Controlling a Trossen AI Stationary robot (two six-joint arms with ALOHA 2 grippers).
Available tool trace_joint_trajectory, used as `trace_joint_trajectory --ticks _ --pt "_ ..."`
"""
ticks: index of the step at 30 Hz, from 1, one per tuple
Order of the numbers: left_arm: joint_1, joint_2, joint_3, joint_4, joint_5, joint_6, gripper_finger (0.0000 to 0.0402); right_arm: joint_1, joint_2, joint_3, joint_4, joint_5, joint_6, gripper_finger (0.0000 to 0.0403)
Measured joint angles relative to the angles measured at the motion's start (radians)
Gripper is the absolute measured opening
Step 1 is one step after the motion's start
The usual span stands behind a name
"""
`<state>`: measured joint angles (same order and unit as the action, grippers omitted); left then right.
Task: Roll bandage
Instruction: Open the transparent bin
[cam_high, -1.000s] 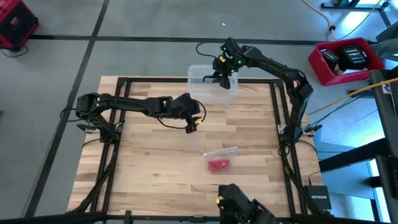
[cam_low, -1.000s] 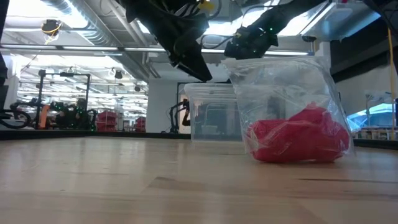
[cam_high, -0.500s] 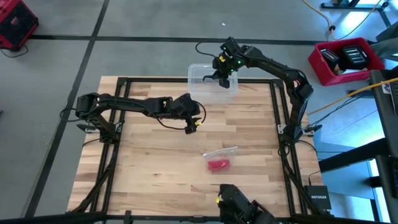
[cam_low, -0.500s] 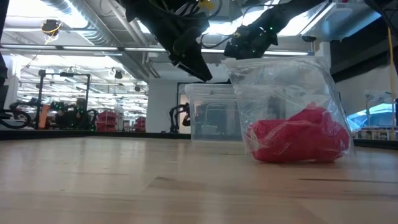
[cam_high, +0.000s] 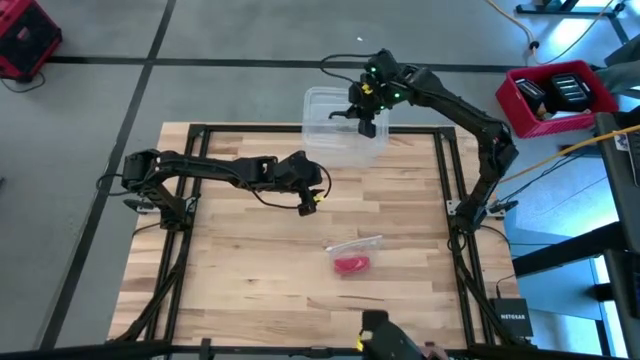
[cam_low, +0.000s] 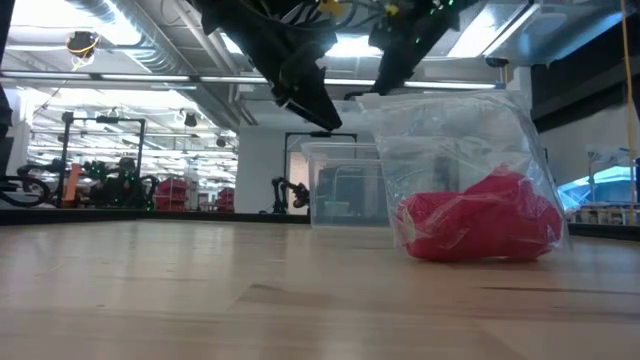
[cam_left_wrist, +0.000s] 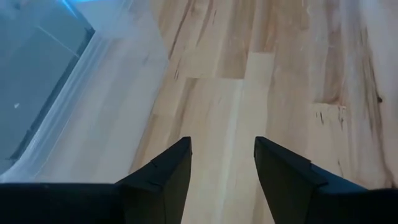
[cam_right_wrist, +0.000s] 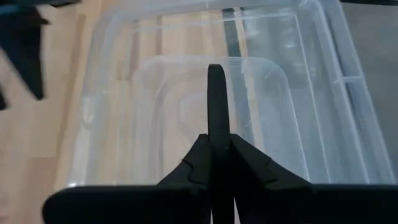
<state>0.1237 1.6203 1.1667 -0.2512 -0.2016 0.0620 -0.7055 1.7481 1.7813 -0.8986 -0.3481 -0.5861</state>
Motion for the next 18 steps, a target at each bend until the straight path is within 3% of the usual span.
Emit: trace_joint_trajectory --ticks 9,18 --pt "-0.052 -0.017 0.001 -0.029 -0.009 -0.061 0.0168 0.095 -0.153 0.015 -0.182 0.003 0.054 0.0037" --pt "-0.175 -0.092 0.001 -0.134 -0.114 -0.172 0.0168 0.286 -0.302 -0.067 -0.325 -0.017 0.183 0.0037"
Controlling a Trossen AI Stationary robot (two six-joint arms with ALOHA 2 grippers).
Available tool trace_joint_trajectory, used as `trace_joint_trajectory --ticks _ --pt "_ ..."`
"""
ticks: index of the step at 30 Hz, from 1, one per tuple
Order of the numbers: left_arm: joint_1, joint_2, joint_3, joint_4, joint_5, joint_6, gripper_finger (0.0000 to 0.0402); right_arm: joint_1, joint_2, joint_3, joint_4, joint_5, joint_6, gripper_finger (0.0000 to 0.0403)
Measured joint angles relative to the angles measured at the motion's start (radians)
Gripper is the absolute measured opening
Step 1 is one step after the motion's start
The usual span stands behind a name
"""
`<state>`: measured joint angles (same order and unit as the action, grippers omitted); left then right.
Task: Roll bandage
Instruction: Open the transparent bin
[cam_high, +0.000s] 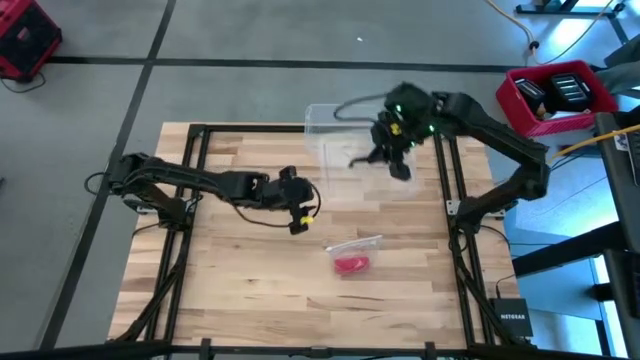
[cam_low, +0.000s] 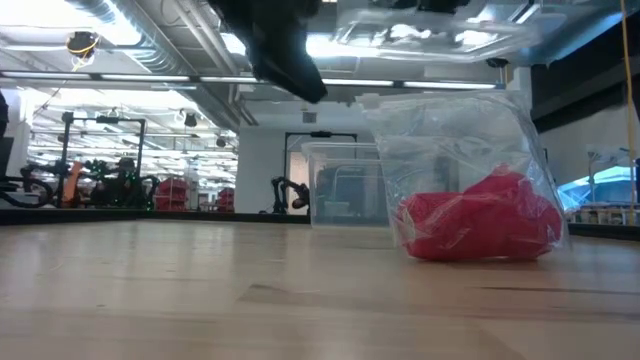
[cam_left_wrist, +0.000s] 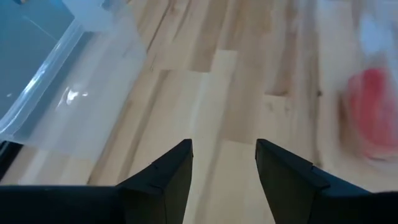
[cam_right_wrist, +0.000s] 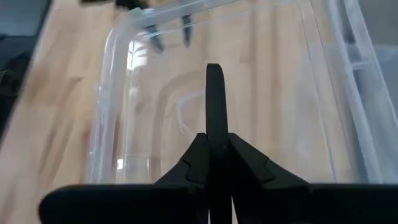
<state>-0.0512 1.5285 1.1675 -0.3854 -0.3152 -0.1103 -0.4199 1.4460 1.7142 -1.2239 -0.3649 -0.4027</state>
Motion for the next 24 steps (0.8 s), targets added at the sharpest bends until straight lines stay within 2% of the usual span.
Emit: trace_joint_trajectory --ticks 7,14,19,24 --pt "-0.119 -0.019 0.001 -0.041 -0.079 -0.070 0.0168 0.124 -0.150 -0.224 0.021 0.087 0.156 0.0037" --pt "-0.189 0.001 0.001 0.033 -0.139 -0.103 0.0168 0.185 -0.296 -0.538 0.187 0.174 0.291 0.0037" --pt "-0.205 0.001 0.000 0.078 -0.153 -0.067 0.0168 0.184 -0.319 -0.707 0.310 0.264 0.324 0.0037" --pt "-0.203 0.001 0.000 0.086 -0.156 -0.065 0.0168 0.184 -0.310 -0.843 0.443 0.234 0.330 0.0037"
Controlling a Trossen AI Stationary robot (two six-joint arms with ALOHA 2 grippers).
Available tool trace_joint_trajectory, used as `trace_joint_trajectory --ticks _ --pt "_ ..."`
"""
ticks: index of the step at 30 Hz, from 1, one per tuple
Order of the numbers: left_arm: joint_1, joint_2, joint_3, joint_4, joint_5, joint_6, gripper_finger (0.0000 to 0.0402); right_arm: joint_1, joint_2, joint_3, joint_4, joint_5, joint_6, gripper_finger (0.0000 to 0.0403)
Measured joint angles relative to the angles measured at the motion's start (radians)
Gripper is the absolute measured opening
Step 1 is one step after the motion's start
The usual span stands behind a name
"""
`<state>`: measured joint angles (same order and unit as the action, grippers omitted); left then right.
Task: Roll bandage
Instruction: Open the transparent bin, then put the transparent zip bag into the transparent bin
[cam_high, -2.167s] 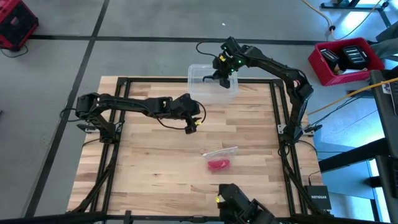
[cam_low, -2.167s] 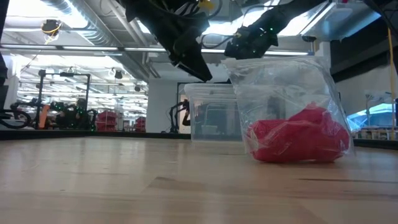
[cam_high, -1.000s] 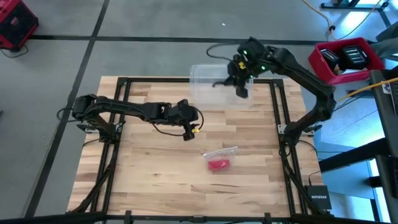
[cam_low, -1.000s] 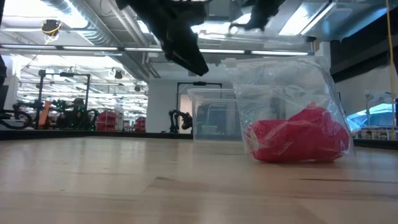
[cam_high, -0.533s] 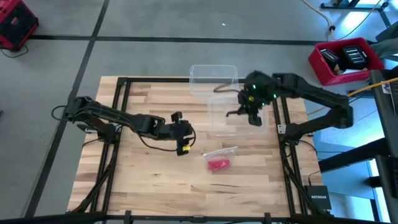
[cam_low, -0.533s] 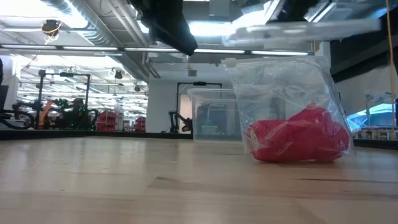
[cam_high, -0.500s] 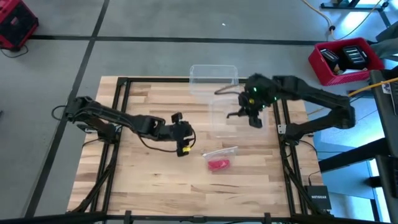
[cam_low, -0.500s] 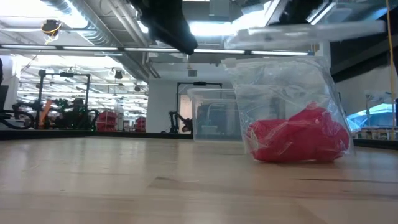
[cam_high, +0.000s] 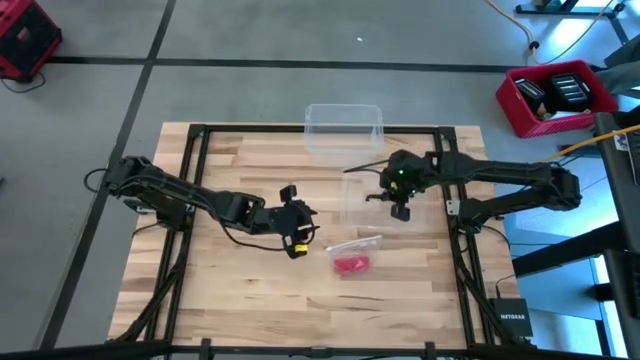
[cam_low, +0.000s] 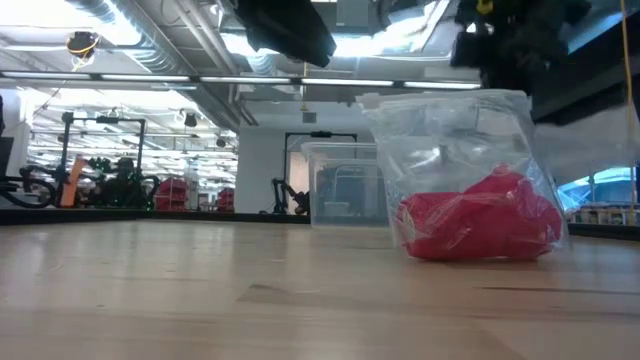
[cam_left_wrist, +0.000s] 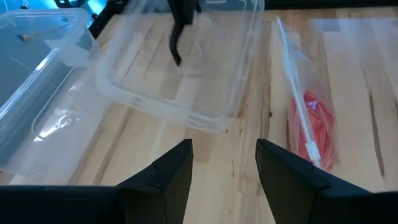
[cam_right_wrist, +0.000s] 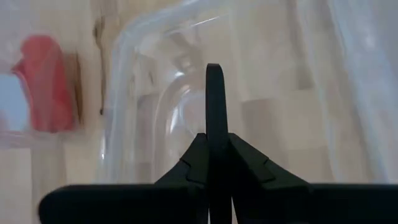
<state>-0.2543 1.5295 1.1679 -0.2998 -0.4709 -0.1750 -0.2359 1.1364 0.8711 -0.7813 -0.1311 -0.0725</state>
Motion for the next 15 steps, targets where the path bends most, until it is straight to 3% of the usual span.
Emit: trace_joint_trajectory --ticks 7,15 --pt "0.000 0.000 0.000 0.004 -0.007 0.031 0.0168 0.000 0.007 -0.144 0.140 -0.019 0.025 0.0043" --pt "0.000 0.000 0.000 0.004 -0.007 0.030 0.0168 0.000 0.007 -0.199 0.187 -0.038 0.091 0.0122"
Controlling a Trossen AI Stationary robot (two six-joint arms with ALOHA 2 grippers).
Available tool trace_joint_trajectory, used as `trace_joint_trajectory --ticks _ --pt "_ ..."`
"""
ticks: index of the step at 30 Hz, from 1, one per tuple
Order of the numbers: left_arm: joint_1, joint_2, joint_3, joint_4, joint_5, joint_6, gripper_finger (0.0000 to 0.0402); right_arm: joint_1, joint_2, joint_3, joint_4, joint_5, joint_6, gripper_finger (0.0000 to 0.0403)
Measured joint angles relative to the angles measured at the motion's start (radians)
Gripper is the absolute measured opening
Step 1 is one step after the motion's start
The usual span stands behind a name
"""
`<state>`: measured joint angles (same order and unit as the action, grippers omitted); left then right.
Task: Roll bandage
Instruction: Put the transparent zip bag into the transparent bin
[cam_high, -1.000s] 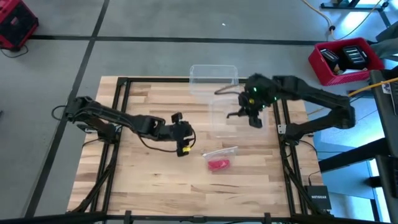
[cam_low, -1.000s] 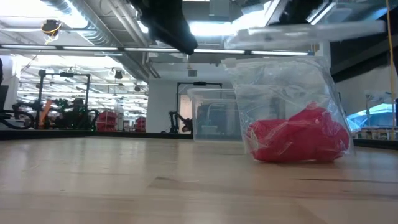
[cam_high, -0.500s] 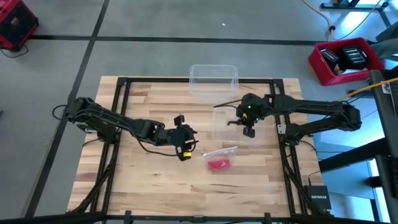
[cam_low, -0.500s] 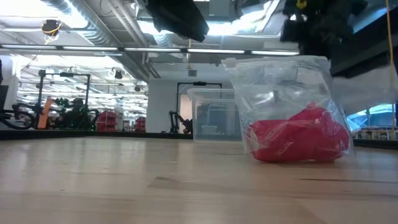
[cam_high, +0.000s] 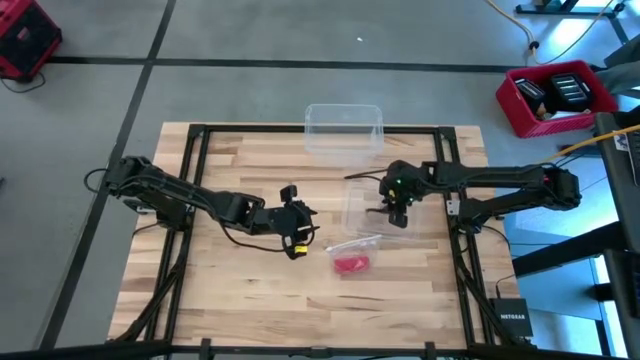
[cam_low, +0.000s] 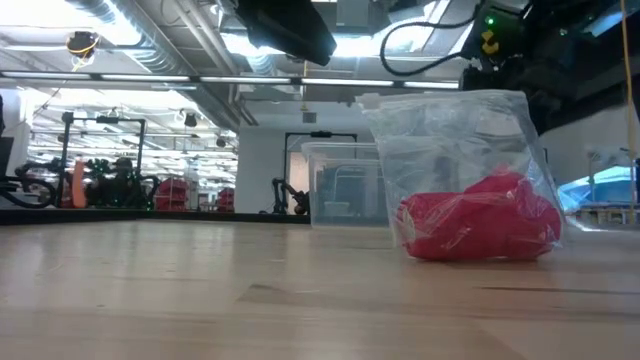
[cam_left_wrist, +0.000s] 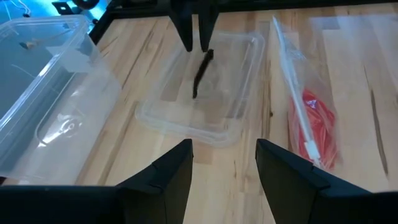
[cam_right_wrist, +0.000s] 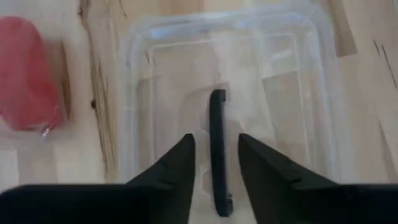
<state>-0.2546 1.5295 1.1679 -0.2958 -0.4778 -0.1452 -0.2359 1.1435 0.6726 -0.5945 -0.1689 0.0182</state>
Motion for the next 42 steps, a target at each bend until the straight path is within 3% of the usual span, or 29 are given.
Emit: trace_joint_trajectory --ticks 7,10,13,16,20,28,35,42 --pt "0.000 0.000 0.000 -0.003 0.000 -0.001 0.0168 0.001 -0.019 0.149 -0.267 -0.163 0.032 0.0190" --pt "0.000 0.000 0.000 -0.009 0.000 -0.004 0.0168 0.031 -0.051 0.156 -0.266 -0.237 0.054 0.0203" --pt "-0.001 0.000 -0.001 -0.019 0.000 -0.008 0.0168 0.102 -0.083 0.139 -0.260 -0.247 0.081 0.0208" --pt "-0.005 0.000 -0.001 -0.032 0.000 -0.013 0.0168 0.199 -0.103 0.096 -0.166 -0.228 0.132 0.0209" --pt "-0.005 0.000 -0.001 -0.028 0.000 -0.012 0.0168 0.346 -0.114 0.003 0.089 -0.172 0.184 0.0209" --pt "-0.005 0.000 -0.001 -0.025 0.000 -0.031 0.0168 0.513 -0.114 -0.143 0.404 0.177 0.222 0.0209" --pt "-0.005 0.000 -0.001 -0.022 0.000 -0.039 0.0168 0.560 -0.109 -0.210 0.572 0.196 0.270 0.0209" --pt "-0.005 0.000 -0.001 -0.021 0.000 -0.042 0.0168 0.563 -0.083 -0.210 0.611 0.203 0.262 0.0209"
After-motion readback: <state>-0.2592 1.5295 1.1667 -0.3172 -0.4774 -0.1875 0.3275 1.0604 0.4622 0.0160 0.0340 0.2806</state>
